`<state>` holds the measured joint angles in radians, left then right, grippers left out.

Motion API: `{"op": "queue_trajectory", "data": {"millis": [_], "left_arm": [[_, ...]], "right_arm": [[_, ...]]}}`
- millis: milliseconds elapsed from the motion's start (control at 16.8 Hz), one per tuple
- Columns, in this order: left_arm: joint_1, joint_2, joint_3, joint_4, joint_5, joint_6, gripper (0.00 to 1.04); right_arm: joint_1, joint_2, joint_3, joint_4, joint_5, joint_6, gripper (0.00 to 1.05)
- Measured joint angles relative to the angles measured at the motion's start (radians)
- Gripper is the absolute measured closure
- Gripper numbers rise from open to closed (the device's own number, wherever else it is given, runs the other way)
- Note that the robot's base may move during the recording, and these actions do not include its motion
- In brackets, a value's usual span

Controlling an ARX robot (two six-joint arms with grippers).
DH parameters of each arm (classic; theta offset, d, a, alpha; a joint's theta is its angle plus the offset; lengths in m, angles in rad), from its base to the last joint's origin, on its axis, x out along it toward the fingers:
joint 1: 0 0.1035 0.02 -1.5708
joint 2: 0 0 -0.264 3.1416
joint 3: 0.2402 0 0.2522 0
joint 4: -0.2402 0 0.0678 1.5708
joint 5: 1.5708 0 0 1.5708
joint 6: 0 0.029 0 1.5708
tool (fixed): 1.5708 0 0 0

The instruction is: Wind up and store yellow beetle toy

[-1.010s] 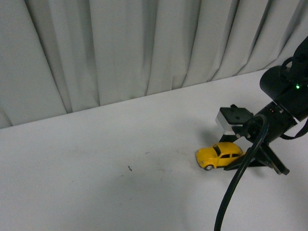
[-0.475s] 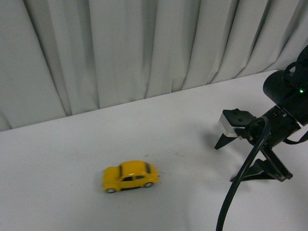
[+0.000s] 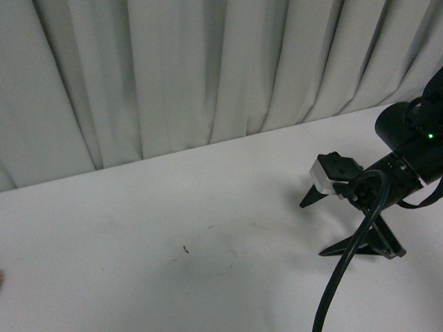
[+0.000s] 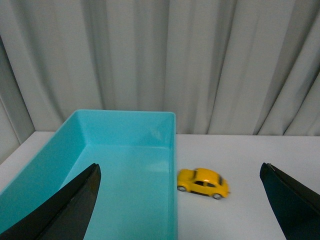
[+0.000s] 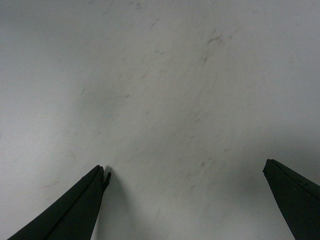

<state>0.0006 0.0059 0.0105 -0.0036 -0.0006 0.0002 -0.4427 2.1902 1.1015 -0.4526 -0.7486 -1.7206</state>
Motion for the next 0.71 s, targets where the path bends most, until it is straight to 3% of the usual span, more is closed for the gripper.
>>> {"op": "queue_trajectory", "data": {"millis": [178,357,713], "left_arm": [[0.000,0.000,0.000,0.000,0.000,0.000,0.07],[0.000,0.000,0.000,0.000,0.000,0.000,0.07],[0.000,0.000,0.000,0.000,0.000,0.000,0.07]], "right_arm": [[0.028,-0.040,-0.034,0.163,-0.176,0.099,0.07],[0.041,-0.093,-0.045,0.289,-0.278,0.243,0.07],[0.060,-0.137,-0.132,0.518,-0.344,0.539,0.07]]}}
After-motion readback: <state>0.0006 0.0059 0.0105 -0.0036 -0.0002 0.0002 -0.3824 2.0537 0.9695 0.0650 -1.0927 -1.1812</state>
